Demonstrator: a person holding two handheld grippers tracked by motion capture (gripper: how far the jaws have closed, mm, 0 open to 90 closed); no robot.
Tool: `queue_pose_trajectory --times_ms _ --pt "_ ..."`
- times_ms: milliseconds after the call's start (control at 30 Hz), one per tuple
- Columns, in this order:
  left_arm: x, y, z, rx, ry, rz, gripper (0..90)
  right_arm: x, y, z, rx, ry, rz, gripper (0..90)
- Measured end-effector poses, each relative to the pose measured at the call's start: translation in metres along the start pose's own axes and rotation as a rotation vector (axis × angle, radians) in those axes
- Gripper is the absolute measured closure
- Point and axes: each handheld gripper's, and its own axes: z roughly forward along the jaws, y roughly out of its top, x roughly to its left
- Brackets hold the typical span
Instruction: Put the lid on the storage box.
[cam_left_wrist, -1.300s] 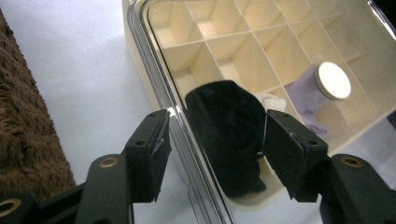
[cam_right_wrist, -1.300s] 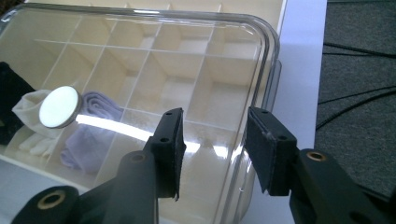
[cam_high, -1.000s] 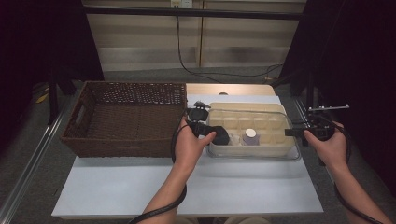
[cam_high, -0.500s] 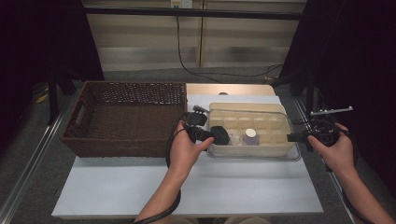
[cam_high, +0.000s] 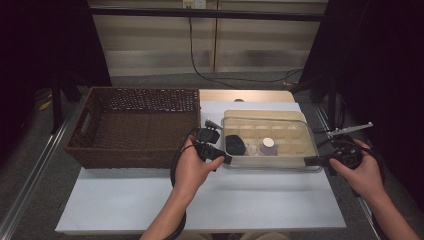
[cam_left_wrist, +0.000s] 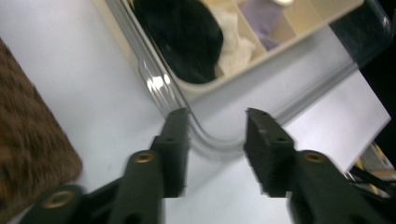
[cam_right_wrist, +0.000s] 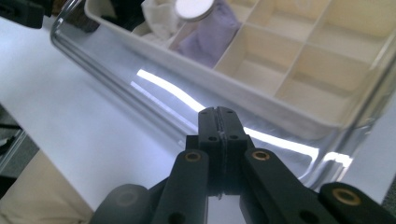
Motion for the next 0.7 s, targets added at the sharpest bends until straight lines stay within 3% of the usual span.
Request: queue_pose_trajectory --times_ms 267,367,700 --pt "0.002 -0.010 -0.007 0.050 0.004 0.003 87.1 0.021 -0.012 0.006 0.081 0.060 -0.036 90.0" --pt "0.004 -0.014 -0.005 0.069 -0.001 0.005 90.0 0.025 -0.016 0.009 0.091 0.092 -0.043 90.0" --pt "0.003 -0.022 0.008 0.112 -0.020 0.004 90.0 0.034 -0.019 0.027 0.154 0.117 -0.066 90.0"
